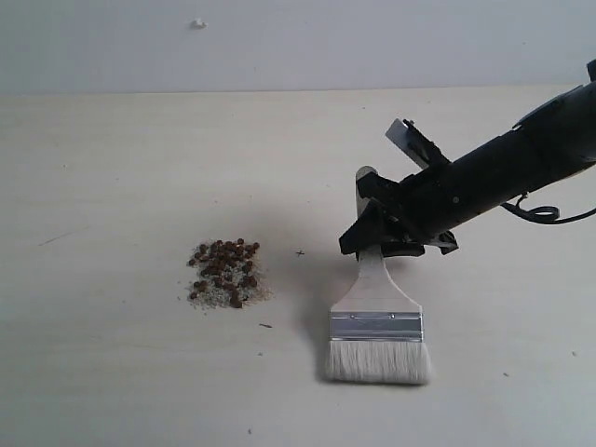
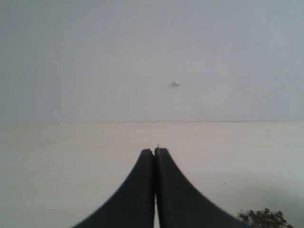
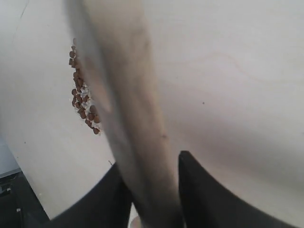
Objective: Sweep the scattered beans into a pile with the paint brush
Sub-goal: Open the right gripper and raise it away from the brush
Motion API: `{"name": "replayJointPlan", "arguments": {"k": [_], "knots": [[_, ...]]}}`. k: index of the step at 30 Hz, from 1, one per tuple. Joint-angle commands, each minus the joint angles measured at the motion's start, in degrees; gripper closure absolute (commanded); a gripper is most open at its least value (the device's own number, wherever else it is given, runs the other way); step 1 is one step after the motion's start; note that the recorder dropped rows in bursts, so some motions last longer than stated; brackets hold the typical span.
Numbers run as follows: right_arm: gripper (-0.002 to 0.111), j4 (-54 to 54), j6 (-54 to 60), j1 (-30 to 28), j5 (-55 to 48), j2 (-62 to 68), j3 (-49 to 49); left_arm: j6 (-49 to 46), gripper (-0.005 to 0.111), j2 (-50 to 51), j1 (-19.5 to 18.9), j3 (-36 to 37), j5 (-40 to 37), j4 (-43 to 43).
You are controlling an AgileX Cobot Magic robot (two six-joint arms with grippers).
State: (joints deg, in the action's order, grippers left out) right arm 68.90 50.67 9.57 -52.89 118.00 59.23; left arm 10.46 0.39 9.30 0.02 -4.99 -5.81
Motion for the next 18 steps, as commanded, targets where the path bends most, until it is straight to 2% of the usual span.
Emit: {"name": "replayJointPlan", "arguments": {"k": [1, 6, 10, 14, 16, 18], "knots": [[0.063, -0.2, 0.0, -0.2, 0.1, -0.7, -0.1, 0.2, 0.107, -0.4, -0.2, 0.0, 0.4, 0.4], [0.061, -2.1, -3.4, -0.4, 5.6, -1.2, 0.0, 0.2, 0.107, -0.4, -0.2, 0.0, 0.4, 0.4], [0.061, -7.9, -8.3, -0.4, 13.7, -4.1, 0.0, 0.2, 0.107, -0.4, -0.2, 0.0, 0.4, 0.4], [0.062, -16.3, -13.9, -0.4, 17.4, -9.2, 0.0, 0.2, 0.107, -0.4, -0.2, 0.0, 0.4, 0.4], [0.068, -22.1, -20.6, -0.4, 18.5, -12.2, 0.0, 0.2, 0.107, -0.4, -0.2, 0.0, 0.4, 0.4], [0.082, -29.4, -27.2, -0.4, 20.5, -16.1, 0.0, 0.2, 0.107, -0.4, -0.2, 0.0, 0.4, 0.4]]}}
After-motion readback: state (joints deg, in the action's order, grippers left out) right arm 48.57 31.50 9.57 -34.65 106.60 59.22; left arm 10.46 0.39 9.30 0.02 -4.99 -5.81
